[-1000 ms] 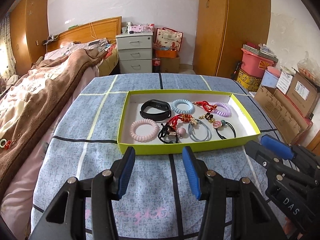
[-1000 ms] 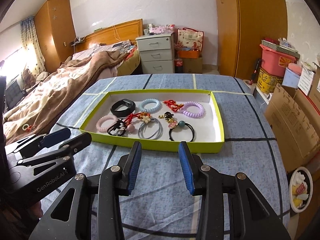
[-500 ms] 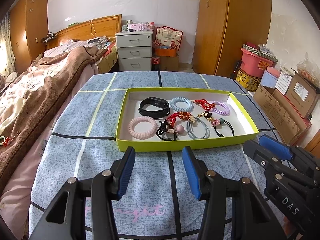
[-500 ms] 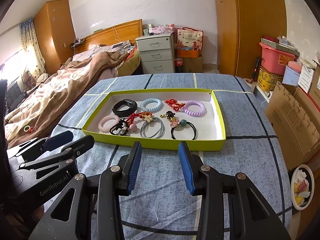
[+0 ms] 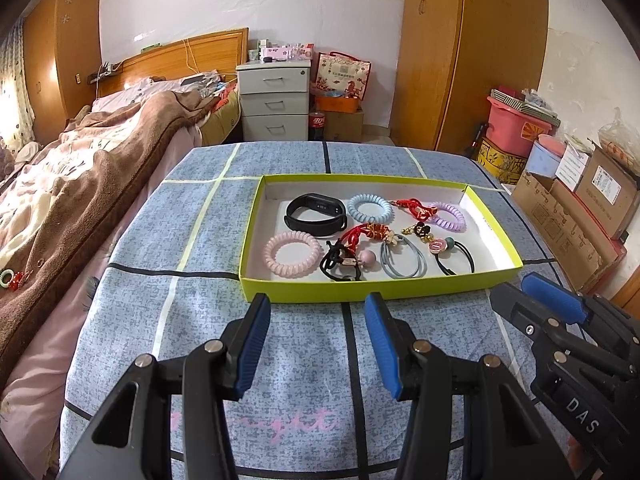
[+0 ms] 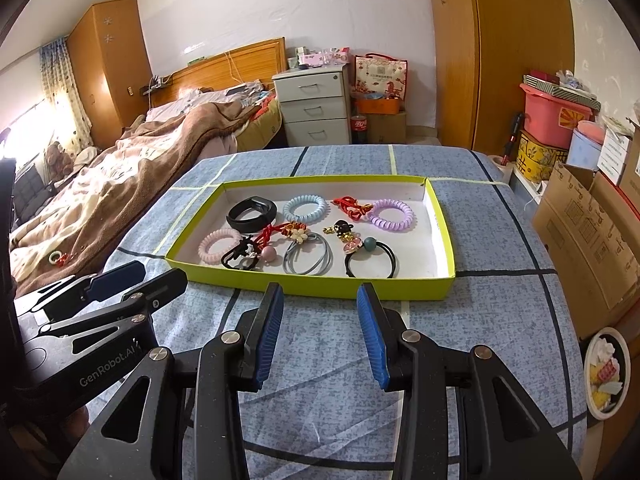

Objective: Organize jewelry

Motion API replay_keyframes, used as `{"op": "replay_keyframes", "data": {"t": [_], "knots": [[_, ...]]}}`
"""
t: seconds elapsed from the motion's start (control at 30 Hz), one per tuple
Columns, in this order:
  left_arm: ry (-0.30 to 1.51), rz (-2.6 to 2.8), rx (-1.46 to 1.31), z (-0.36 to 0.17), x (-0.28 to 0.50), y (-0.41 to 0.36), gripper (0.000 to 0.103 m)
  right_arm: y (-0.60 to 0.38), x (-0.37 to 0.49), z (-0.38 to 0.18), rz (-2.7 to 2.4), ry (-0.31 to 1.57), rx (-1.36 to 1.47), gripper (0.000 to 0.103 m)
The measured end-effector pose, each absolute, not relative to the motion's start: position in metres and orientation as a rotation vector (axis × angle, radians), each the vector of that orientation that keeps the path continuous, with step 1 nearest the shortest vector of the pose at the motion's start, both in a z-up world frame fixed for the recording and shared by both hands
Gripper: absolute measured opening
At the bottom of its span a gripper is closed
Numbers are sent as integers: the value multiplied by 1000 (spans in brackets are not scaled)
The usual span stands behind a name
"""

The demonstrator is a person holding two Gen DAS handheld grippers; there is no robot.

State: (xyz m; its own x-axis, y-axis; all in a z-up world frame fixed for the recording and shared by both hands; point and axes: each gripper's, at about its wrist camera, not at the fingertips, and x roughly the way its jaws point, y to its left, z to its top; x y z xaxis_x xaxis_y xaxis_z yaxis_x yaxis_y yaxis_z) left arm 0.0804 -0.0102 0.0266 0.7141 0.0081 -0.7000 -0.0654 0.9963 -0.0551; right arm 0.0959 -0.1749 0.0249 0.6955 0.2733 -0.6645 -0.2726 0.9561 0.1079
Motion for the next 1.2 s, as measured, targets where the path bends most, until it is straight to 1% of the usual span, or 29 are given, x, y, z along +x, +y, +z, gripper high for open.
{"op": "replay_keyframes", "data": {"t": [1.2], "knots": [[780,35,-94,27,83,-7,51,-170,96,22,312,744,0,39]]}}
